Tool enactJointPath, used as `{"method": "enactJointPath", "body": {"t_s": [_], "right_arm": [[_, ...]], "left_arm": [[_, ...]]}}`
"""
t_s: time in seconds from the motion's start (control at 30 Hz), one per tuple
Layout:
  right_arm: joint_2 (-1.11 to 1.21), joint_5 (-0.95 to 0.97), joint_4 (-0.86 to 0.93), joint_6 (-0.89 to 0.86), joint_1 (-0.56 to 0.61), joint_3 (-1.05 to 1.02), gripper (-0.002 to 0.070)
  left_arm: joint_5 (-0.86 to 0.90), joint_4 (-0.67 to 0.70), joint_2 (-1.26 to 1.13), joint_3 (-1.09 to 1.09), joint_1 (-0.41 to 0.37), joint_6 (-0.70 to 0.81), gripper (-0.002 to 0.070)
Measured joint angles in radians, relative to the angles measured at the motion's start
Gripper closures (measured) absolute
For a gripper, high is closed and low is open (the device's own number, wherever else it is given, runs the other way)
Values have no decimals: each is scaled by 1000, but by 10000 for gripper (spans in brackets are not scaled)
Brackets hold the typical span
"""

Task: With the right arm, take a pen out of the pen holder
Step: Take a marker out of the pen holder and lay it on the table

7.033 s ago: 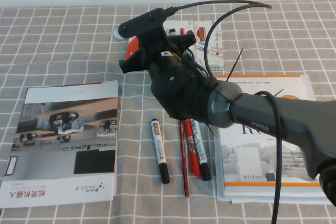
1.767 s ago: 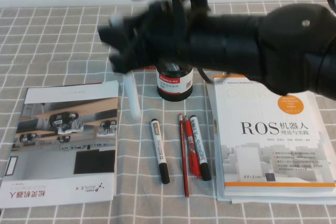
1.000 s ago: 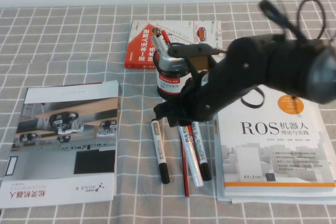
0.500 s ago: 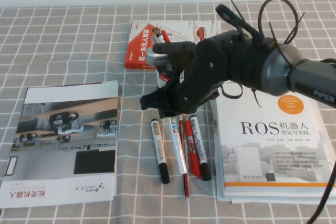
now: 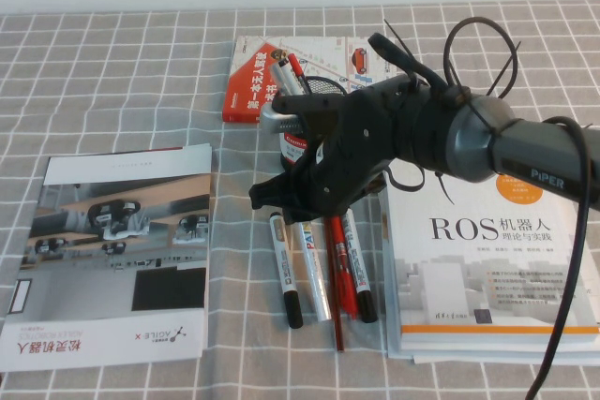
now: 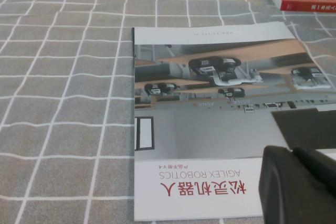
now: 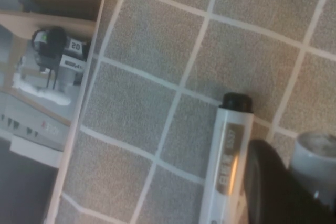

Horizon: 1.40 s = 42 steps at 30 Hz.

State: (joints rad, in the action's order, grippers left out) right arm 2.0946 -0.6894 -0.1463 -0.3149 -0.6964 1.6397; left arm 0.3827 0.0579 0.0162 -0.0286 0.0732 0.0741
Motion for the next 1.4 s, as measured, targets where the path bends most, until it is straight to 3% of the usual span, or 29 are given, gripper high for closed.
{"method": "enactJointPath", "body": {"t_s": [0.17, 0.37, 0.47, 0.7, 0.8, 0.97, 1.03, 1.4], "right_arm": [[2, 4, 2, 0, 0, 0, 578], [2, 4, 10, -1, 0, 0, 419], [2, 4, 10, -2, 0, 0, 372], [-99, -18, 43, -2, -16, -54, 357], [-221, 0, 58, -2, -36, -132, 400], [-457, -24, 74, 76, -42, -251, 610], [-546, -52, 91, 91, -42, -288, 652], [-954, -133, 169, 98, -42, -535, 687]], "left_arm": [[0, 0, 0, 0, 0, 0, 678], [0, 0, 0, 0, 0, 0, 678], [0, 0, 0, 0, 0, 0, 678], [0, 0, 0, 0, 0, 0, 678], [0, 0, 0, 0, 0, 0, 678], [0, 0, 0, 0, 0, 0, 678], [0, 0, 0, 0, 0, 0, 678], [0, 0, 0, 0, 0, 0, 678]]}}
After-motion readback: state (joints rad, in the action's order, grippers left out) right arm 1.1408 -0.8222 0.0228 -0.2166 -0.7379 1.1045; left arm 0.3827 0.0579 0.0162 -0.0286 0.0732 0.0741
